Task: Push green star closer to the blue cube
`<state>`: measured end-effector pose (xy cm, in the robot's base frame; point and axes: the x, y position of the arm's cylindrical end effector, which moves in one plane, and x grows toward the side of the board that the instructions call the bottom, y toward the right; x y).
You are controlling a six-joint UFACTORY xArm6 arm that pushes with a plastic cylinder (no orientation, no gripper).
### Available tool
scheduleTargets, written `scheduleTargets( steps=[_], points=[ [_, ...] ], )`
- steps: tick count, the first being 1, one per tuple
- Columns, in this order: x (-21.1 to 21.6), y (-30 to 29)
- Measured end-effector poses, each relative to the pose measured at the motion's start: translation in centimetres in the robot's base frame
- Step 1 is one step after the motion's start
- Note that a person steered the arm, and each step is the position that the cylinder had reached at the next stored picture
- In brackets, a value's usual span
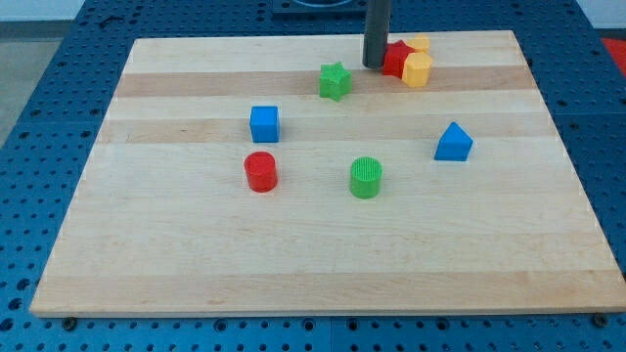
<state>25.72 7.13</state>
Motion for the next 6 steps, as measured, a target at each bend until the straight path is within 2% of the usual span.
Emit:
scheduleTargets(
  steps=[2,4,6],
  points=[
    [4.4,-2.4],
    [4.5,-10.6],
    [4.4,-15.4]
  ],
)
